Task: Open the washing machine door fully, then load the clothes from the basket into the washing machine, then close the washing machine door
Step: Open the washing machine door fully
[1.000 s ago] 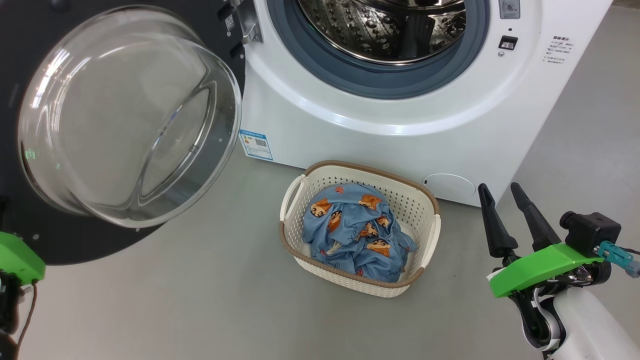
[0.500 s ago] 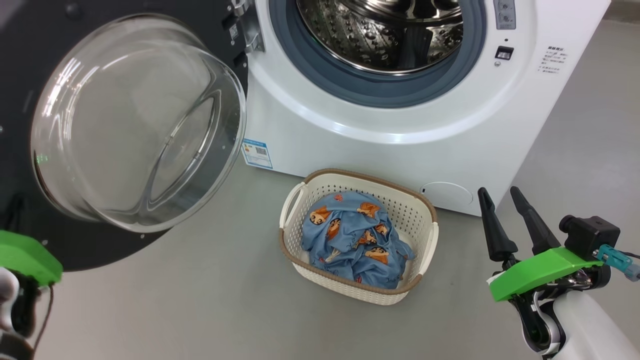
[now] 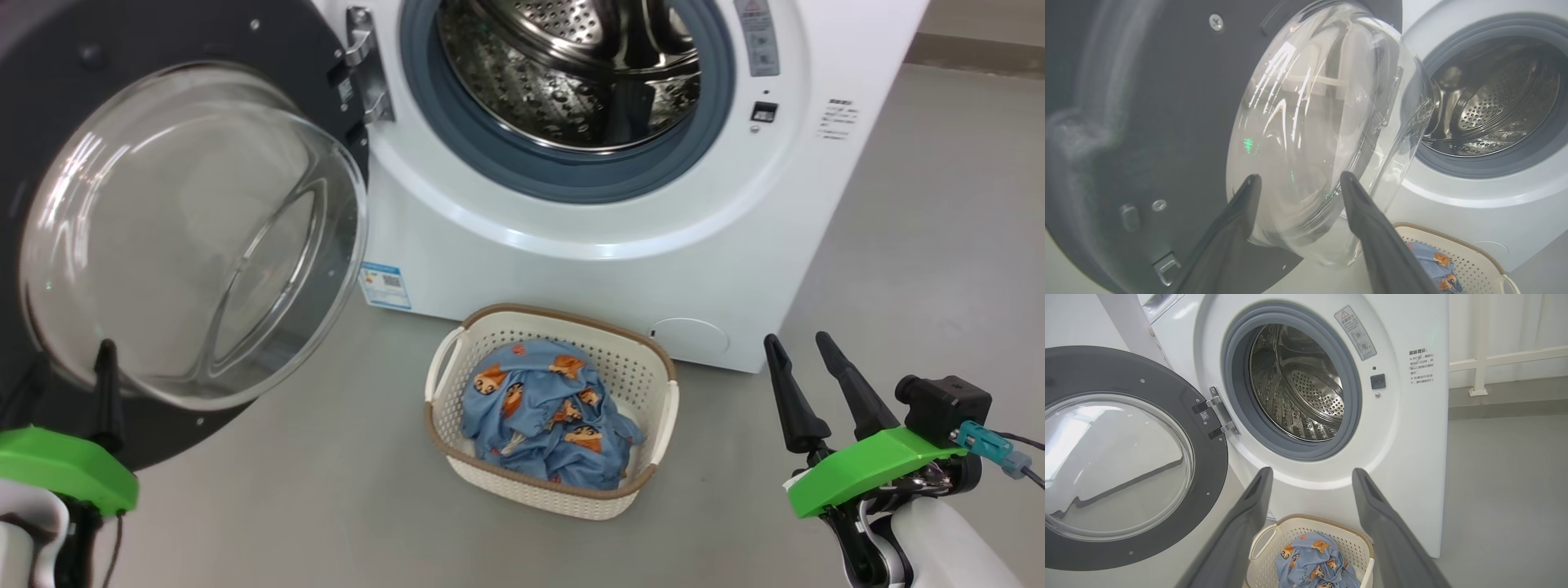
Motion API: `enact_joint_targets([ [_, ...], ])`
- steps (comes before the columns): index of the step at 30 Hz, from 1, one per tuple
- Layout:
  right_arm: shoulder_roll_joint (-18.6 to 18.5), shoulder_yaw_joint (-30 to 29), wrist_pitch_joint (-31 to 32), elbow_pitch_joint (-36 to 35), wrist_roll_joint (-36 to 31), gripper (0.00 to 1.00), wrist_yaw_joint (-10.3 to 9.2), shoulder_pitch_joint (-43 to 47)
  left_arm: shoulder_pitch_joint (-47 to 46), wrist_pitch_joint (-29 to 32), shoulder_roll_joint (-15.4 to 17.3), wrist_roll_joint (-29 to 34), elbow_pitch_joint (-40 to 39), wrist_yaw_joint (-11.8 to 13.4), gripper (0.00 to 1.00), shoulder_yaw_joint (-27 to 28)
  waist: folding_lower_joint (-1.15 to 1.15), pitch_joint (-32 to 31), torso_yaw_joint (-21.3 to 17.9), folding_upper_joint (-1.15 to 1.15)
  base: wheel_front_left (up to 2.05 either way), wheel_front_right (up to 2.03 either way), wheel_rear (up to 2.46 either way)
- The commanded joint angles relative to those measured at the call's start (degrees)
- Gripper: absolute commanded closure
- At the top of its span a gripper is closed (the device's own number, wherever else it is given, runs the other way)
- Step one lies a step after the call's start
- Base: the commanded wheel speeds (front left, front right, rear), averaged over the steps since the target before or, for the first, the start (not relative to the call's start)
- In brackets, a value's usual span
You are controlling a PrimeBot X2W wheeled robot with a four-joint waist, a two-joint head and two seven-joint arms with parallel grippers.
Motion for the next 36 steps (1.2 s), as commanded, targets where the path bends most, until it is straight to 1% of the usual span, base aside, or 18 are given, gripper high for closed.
enact_joint_targets([
  [1, -0.21, 1.42, -0.70, -1.33, 0.79, 0.00, 0.33, -0.24, -0.14, -0.32, 2.36, -0.40, -3.33, 0.69, 0.00, 2.12, 0.00, -1.02, -1.39, 0.00, 0.00, 0.00, 0.00],
  [10, -0.72, 3.12, -0.70, -1.21, 1.21, 0.00, 0.33, 0.21, 6.95, -0.19, 0.05, -0.51, -15.87, 3.90, 0.00, 1.22, 0.00, -2.10, -6.03, 0.00, 0.00, 0.00, 0.00],
  [11, -0.72, 3.12, -0.70, -1.21, 1.21, 0.00, 0.33, 0.21, 6.95, -0.19, 0.05, -0.51, -15.87, 3.90, 0.00, 1.22, 0.00, -2.10, -6.03, 0.00, 0.00, 0.00, 0.00],
  [19, -1.67, 3.98, -0.70, -1.36, 1.36, 0.00, 0.33, -0.37, 11.29, -1.52, -1.89, -0.15, -21.83, 5.59, 0.00, 0.12, 0.00, -2.32, -10.88, 0.00, 0.00, 0.00, 0.00],
  [23, -2.14, 4.36, -0.70, -1.47, 1.37, 0.00, 0.33, -0.83, 12.33, -2.51, -2.47, 0.11, -23.52, 5.49, 0.00, -0.57, 0.00, -2.26, -12.97, 0.00, 0.00, 0.00, 0.00],
  [30, -3.09, 4.74, -0.70, -1.78, 1.22, 0.00, 0.33, -1.95, 14.31, -4.18, -3.73, -0.09, -25.20, 6.25, 0.00, -0.75, 0.00, -2.13, -16.20, 0.00, 0.00, 0.00, 0.00],
  [36, -4.11, 4.87, -0.70, -2.09, 0.94, 0.00, 0.33, -2.61, 15.39, -5.23, -4.63, -1.23, -26.22, 5.04, 0.00, -1.06, 0.00, -2.00, -18.14, 0.00, 0.00, 0.00, 0.00],
])
